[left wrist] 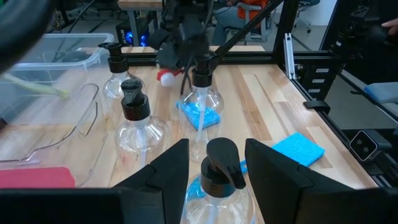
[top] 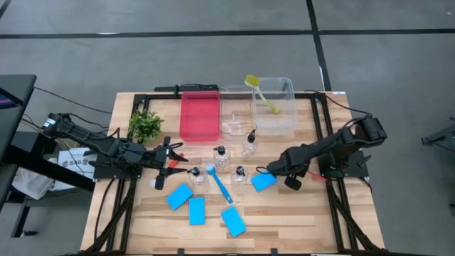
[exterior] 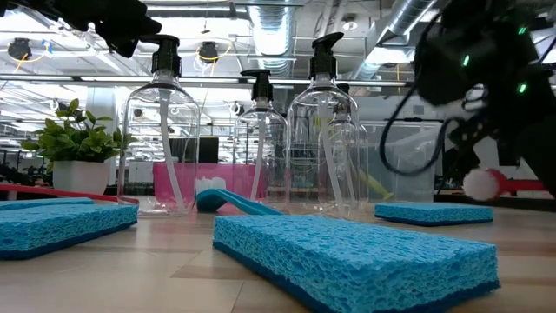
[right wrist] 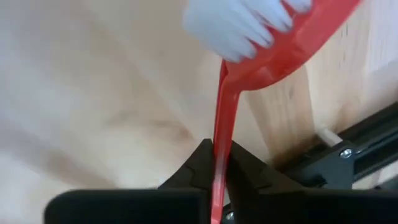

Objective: Pick & Place Kitchen Sink Supplies
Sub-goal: Put the orange kitchen brush into the white bin

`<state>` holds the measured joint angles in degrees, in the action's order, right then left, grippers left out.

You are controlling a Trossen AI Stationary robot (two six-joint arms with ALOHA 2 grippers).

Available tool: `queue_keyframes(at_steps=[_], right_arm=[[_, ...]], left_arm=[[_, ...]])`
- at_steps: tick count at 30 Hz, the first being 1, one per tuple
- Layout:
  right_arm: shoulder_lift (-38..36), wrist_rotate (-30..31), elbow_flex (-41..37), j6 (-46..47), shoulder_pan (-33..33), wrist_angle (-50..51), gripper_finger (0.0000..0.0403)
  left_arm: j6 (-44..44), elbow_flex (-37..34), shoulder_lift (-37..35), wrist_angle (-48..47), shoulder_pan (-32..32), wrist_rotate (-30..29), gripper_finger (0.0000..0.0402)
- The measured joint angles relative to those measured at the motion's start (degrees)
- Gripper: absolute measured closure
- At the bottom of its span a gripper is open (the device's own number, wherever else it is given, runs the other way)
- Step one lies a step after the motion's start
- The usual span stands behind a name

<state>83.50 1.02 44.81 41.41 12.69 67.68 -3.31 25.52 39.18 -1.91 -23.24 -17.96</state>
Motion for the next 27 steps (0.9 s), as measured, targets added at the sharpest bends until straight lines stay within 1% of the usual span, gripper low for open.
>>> queue_keyframes(at_steps=[3,7,9,14,16,21,24,27], right_arm=[[-2.93,0.09,1.01,0.02,0.87,0.07,0.0373],[-7.77,0.22,1.71,-0.70,2.12,0.75,0.0392],[-10.57,0.30,1.74,-0.90,2.87,1.06,0.0393],[-17.08,1.97,1.74,-0.87,4.03,0.66,0.0371],[-19.63,3.82,1.74,-0.90,4.47,-0.23,0.0369],[-25.27,9.80,1.74,-2.71,4.50,-6.61,0.0393],[-28.24,14.56,1.76,-5.67,4.50,-11.73,0.0385],[-30.74,20.70,1.76,-8.76,4.43,-15.90,0.0372]], left_arm=[[0.00,0.00,0.00,0.00,-0.01,0.00,0.0243],[0.00,0.00,0.00,0.00,0.00,0.00,0.0243],[0.00,0.00,0.00,0.00,-0.01,0.00,0.0243],[0.00,0.00,0.00,0.00,-0.01,-0.01,0.0243],[0.00,0.00,0.00,0.00,-0.02,0.00,0.0243],[0.00,0.00,0.00,0.01,0.00,-0.01,0.0243],[0.00,0.00,0.00,0.02,0.00,0.00,0.0243],[0.00,0.00,0.00,0.02,0.00,0.00,0.0243]])
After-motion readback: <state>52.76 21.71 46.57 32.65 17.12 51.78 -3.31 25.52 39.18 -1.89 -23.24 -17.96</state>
